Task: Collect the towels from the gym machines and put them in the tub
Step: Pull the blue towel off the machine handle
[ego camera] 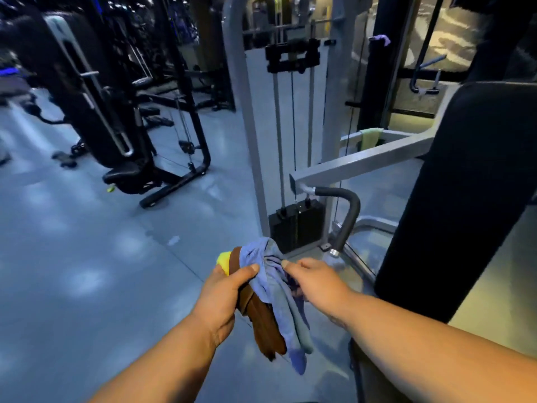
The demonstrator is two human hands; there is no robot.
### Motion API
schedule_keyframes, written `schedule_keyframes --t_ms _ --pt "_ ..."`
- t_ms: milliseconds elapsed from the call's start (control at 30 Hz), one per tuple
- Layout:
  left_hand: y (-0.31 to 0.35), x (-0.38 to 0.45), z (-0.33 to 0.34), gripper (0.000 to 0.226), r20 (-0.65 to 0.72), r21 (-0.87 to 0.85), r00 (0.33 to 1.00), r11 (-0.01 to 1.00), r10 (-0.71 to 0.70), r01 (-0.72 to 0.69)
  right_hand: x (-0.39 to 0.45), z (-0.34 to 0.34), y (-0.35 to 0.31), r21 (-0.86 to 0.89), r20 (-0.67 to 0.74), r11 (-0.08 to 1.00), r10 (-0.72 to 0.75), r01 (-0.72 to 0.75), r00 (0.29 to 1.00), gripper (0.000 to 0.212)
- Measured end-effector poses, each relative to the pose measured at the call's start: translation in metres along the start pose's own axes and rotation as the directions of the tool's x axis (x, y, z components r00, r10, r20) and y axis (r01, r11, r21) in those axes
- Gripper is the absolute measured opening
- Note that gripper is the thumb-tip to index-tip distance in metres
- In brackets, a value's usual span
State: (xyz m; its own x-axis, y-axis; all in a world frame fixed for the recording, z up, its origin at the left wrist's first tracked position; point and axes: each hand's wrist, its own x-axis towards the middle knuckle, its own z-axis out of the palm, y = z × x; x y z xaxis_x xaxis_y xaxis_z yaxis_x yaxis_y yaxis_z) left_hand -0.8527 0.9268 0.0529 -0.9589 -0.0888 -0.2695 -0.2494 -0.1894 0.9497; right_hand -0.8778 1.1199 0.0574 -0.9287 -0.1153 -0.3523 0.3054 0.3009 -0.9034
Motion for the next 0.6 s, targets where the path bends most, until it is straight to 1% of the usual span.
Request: schedule_keyframes --t_ms 100,167,233,267,300,333,367,400,467,533,567,600 --pt "0.014 0.005 -0.069 0.022 0.024 -0.027 1.000 0.999 0.019 -0.018 0.007 0.078 -0.033 -0.013 0.137 0.999 -0.050 0.052 0.989 0.033" --pt "0.024 0.008 -0.114 0.021 0.032 -0.045 0.999 0.998 0.036 -0.035 0.015 0.126 -0.051 -0.030 0.177 0.996 -0.077 0.083 0.981 0.032" --pt "0.034 0.011 -0.155 0.020 0.007 -0.021 0.999 0.999 0.046 -0.046 0.025 0.167 -0.064 -0.048 0.190 0.992 -0.103 0.115 0.976 0.029" --pt "0.037 0.013 -0.176 0.019 -0.024 -0.022 0.999 0.999 0.036 -0.036 0.029 0.184 -0.071 -0.054 0.203 0.991 -0.107 0.120 0.973 0.026" --pt "0.041 0.014 -0.193 0.012 -0.032 -0.025 0.999 0.999 0.033 -0.034 0.033 0.199 -0.077 -0.048 0.225 0.992 -0.105 0.119 0.969 0.022" --pt "0.044 0.014 -0.208 0.014 -0.026 -0.020 0.999 0.999 0.046 -0.046 0.035 0.213 -0.084 -0.045 0.252 0.992 -0.099 0.114 0.963 0.018" --pt "0.046 0.014 -0.223 0.024 -0.013 -0.016 0.998 0.998 0.063 -0.063 0.037 0.226 -0.090 -0.053 0.279 0.992 -0.093 0.112 0.956 0.016" --pt "0.049 0.014 -0.235 0.029 0.003 -0.019 0.998 0.998 0.062 -0.062 0.039 0.238 -0.095 -0.063 0.305 0.991 -0.091 0.115 0.948 0.016" --pt "0.054 0.016 -0.256 0.025 0.003 -0.025 0.998 0.998 0.060 -0.060 0.044 0.259 -0.106 -0.081 0.363 0.987 -0.103 0.142 0.926 0.017" --pt "0.056 0.019 -0.275 0.016 -0.030 -0.008 0.998 0.999 0.052 -0.052 0.052 0.277 -0.114 -0.083 0.411 0.982 -0.123 0.171 0.903 0.020" --pt "0.059 0.020 -0.280 0.024 -0.038 0.005 0.998 0.999 0.049 -0.049 0.057 0.285 -0.119 -0.089 0.431 0.979 -0.129 0.185 0.893 0.022" --pt "0.060 0.021 -0.285 0.040 -0.038 0.020 0.998 0.998 0.055 -0.054 0.062 0.294 -0.122 -0.096 0.454 0.976 -0.133 0.198 0.881 0.026"
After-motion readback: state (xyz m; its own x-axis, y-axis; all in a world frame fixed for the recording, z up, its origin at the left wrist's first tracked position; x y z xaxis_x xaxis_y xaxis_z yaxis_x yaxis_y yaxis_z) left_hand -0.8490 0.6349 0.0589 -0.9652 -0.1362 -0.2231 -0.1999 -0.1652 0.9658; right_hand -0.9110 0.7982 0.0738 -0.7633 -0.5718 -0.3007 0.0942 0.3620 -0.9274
